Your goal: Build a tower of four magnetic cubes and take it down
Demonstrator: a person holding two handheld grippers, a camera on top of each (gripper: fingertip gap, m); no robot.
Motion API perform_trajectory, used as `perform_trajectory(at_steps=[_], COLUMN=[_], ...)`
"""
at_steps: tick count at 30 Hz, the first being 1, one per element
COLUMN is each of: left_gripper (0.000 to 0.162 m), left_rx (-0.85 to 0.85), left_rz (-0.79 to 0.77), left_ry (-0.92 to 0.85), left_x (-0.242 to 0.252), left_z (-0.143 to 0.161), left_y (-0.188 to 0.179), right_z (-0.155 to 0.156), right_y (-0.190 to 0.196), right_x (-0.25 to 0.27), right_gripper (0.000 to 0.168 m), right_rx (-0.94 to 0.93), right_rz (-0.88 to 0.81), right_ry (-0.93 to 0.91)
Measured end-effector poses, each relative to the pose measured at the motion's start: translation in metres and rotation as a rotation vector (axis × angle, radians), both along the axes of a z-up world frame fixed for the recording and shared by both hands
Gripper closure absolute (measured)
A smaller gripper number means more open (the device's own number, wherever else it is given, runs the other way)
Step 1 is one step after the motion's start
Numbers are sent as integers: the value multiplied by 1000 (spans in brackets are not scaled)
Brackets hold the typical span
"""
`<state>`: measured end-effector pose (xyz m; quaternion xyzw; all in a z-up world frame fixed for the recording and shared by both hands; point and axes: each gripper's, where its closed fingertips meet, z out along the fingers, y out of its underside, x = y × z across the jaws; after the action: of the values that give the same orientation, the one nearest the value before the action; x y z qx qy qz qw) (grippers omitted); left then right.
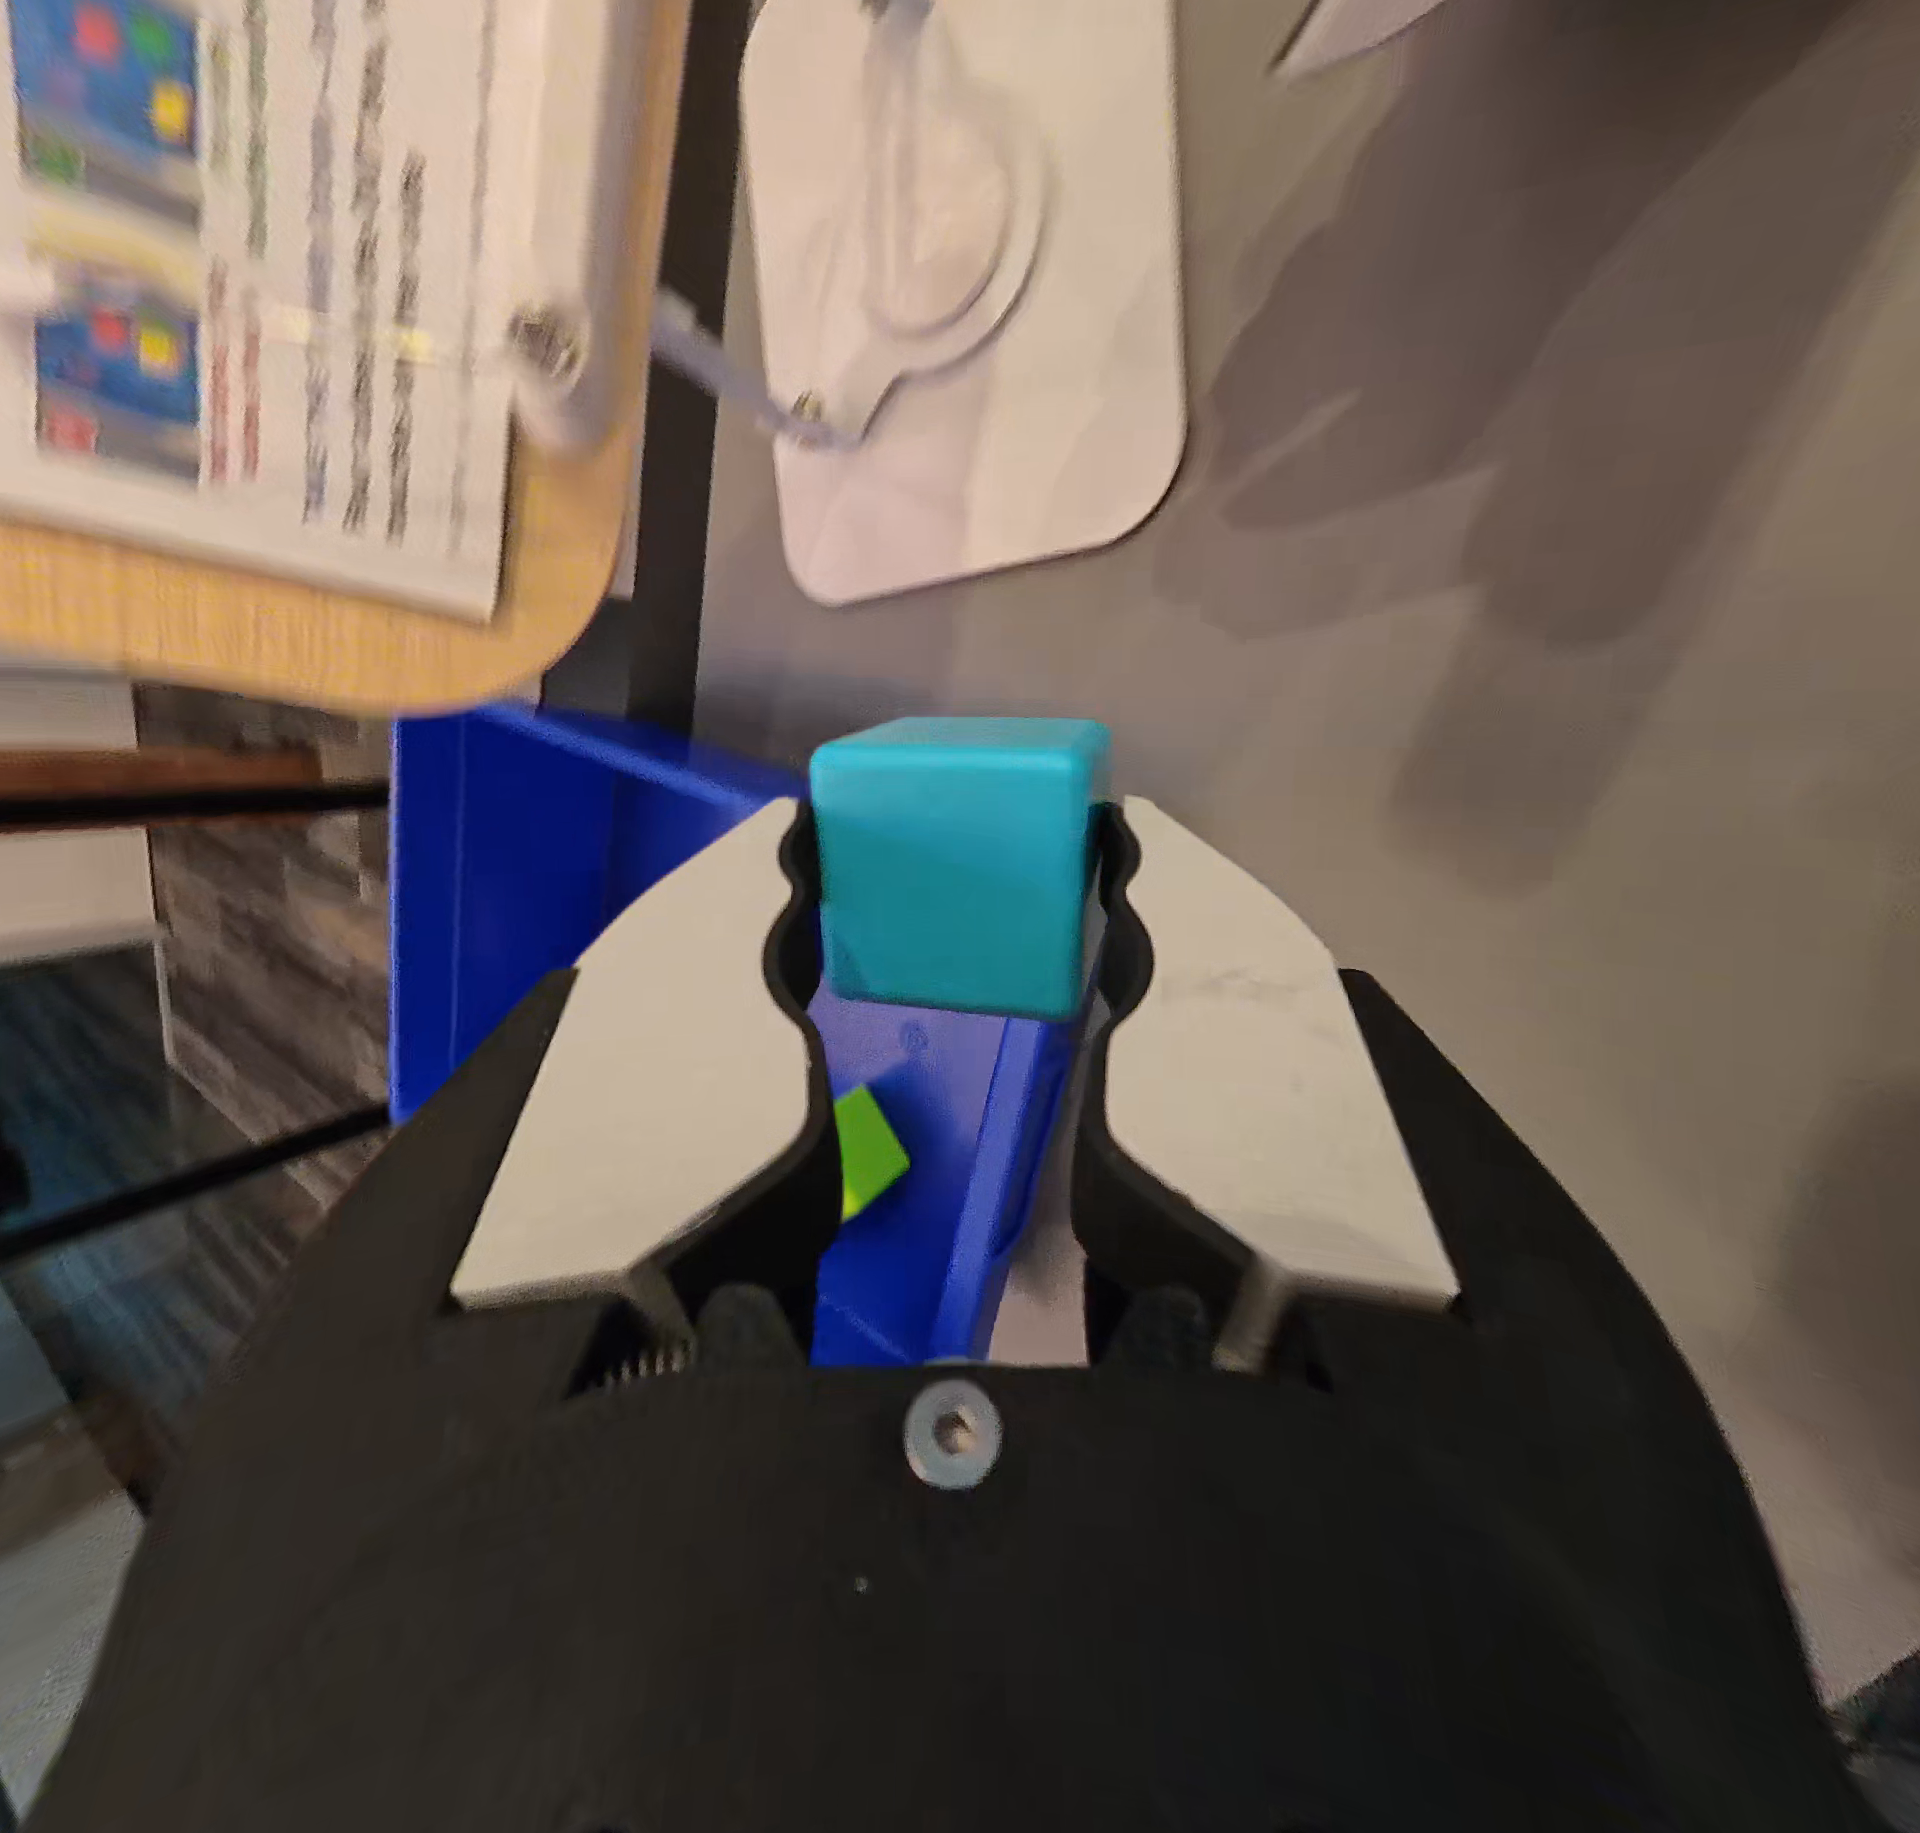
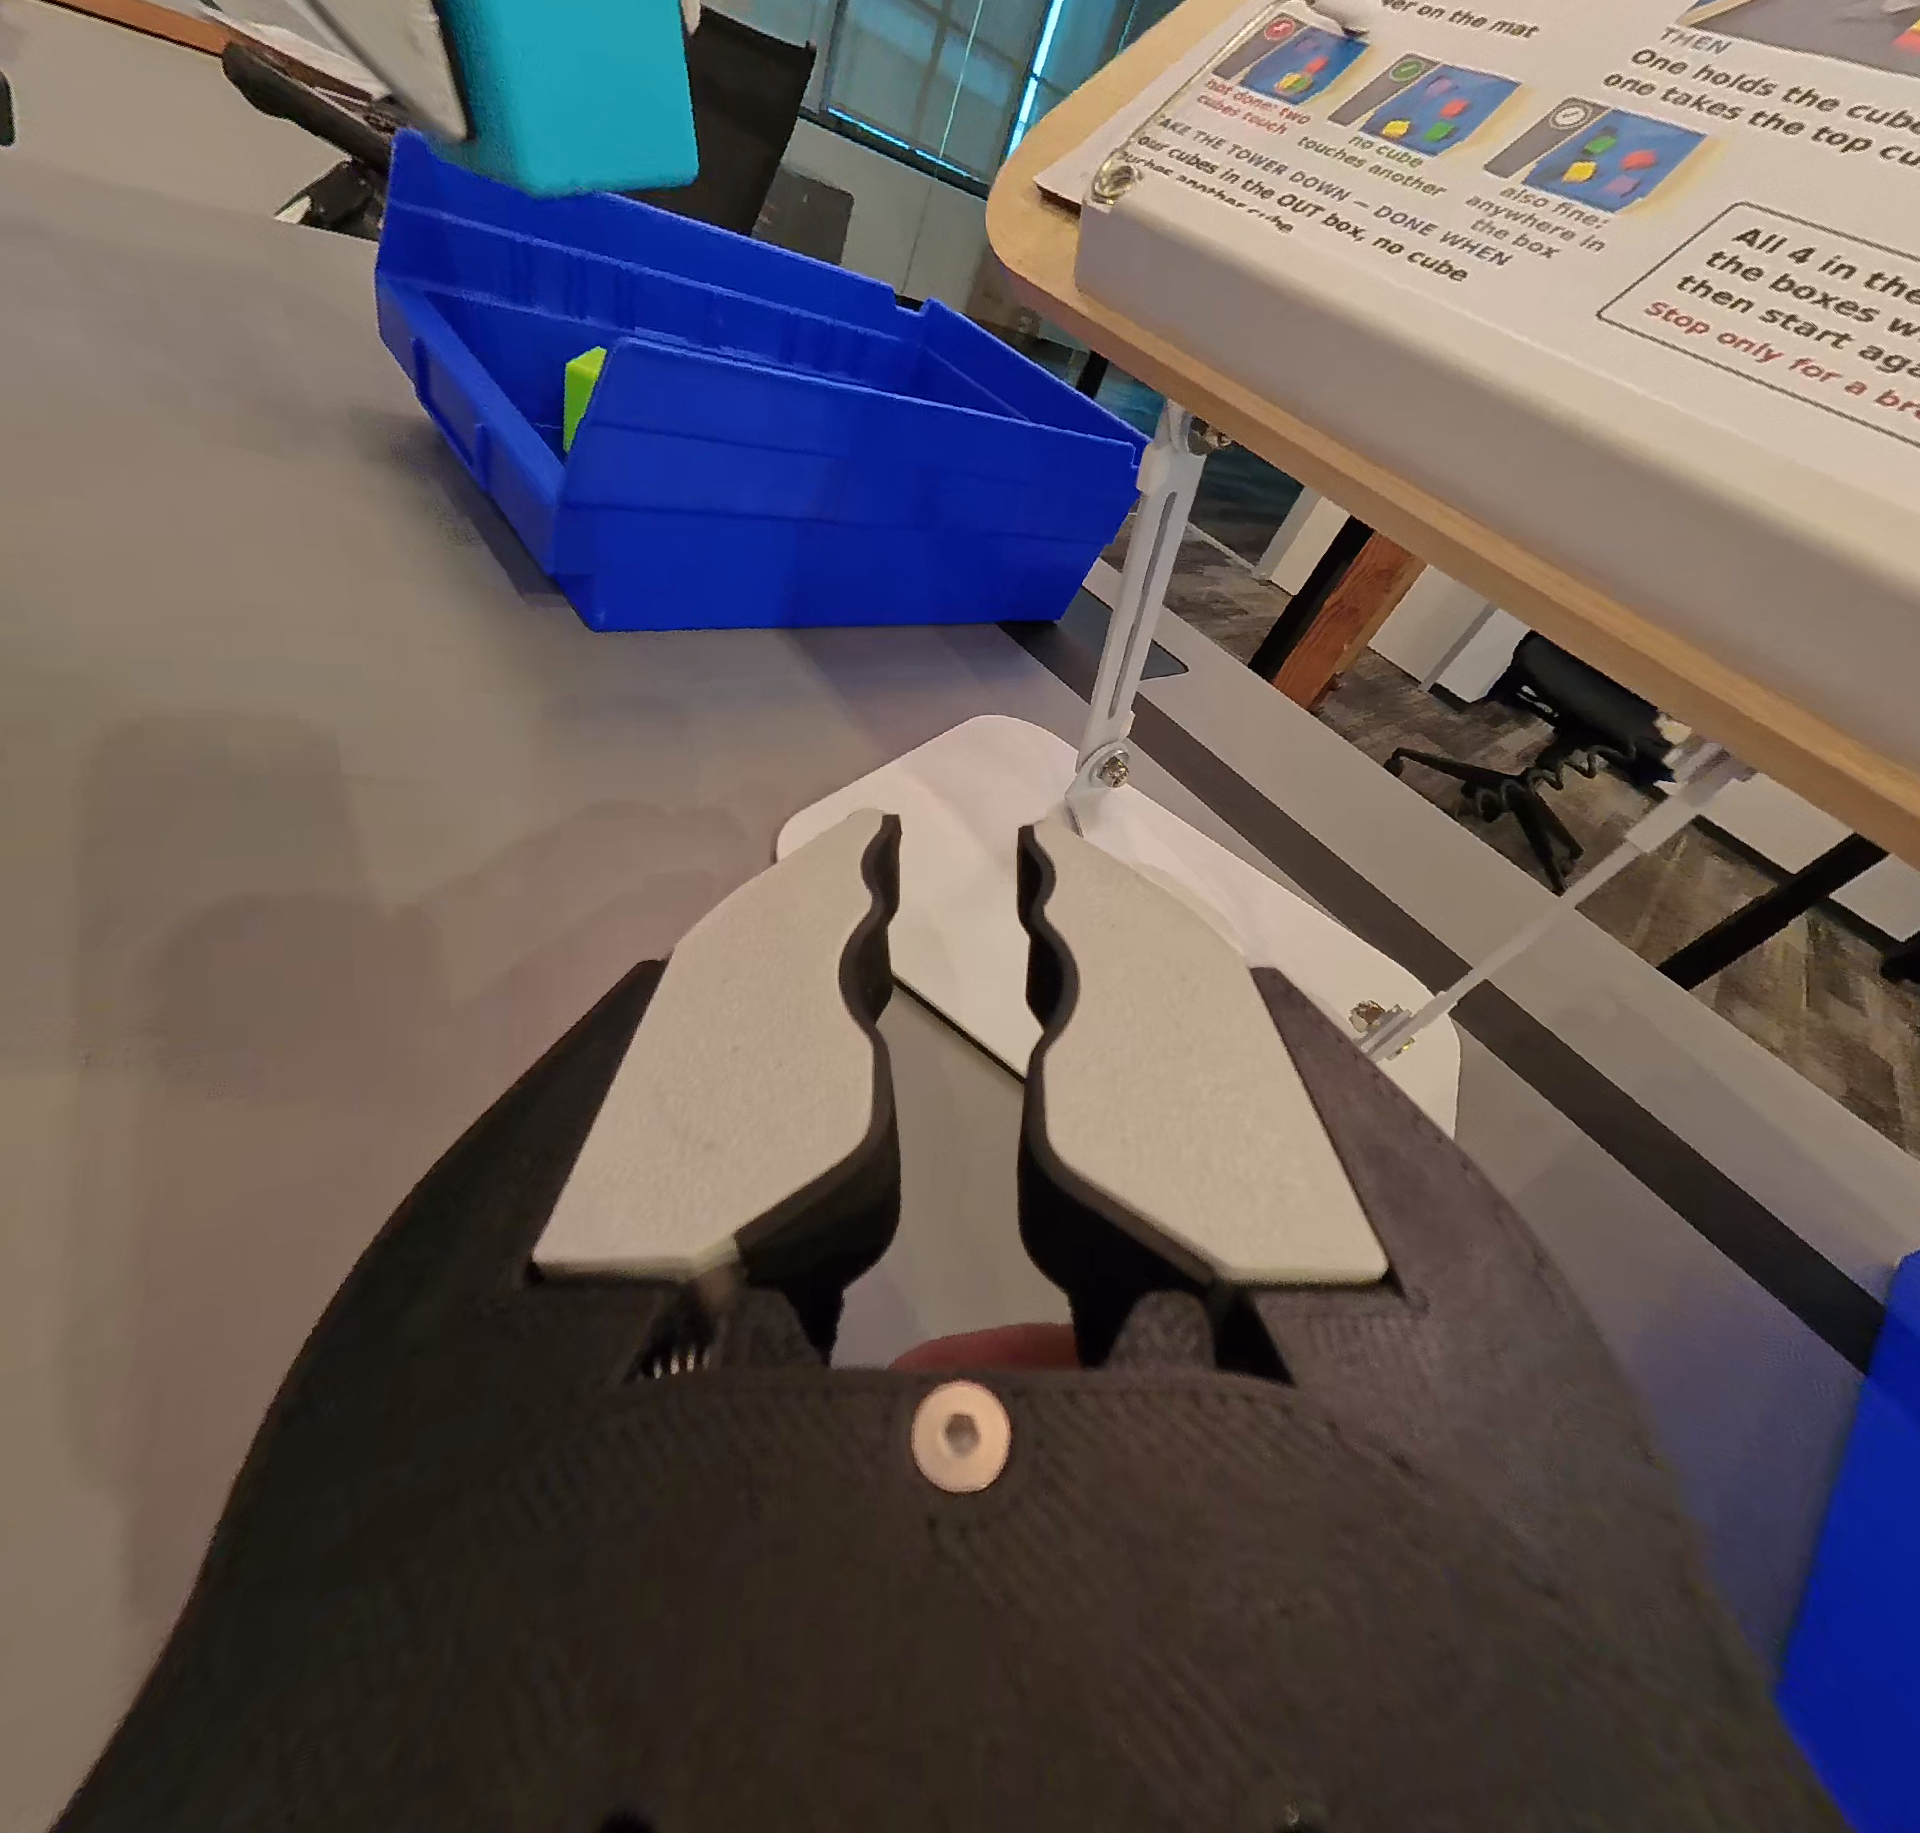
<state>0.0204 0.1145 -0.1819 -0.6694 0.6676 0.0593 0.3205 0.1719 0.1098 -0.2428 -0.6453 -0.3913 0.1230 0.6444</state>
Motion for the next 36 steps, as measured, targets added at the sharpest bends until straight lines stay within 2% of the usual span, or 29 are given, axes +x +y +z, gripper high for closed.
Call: perform_trajectory(at_steps=[8,17,25,36], left_gripper=[111,111,111,111], left_rx=[-72,-169,-229,-250], left_rz=[-298,-534,-583,-605], left_ry=[35,118,188,222], left_x=[82,135,144,146], left_z=[-34,-83,-116,-132], left_y=[-43,-95,-108,-113], right_z=[1,2,3,2], right_y=[8,11,12,11], right_x=[11,16,16,15], right_gripper=[147,147,147,147], right_rx=[-13,-24,-31,-28], right_rz=[-25,-33,-33,-30], right_ry=[20,39,48,38])
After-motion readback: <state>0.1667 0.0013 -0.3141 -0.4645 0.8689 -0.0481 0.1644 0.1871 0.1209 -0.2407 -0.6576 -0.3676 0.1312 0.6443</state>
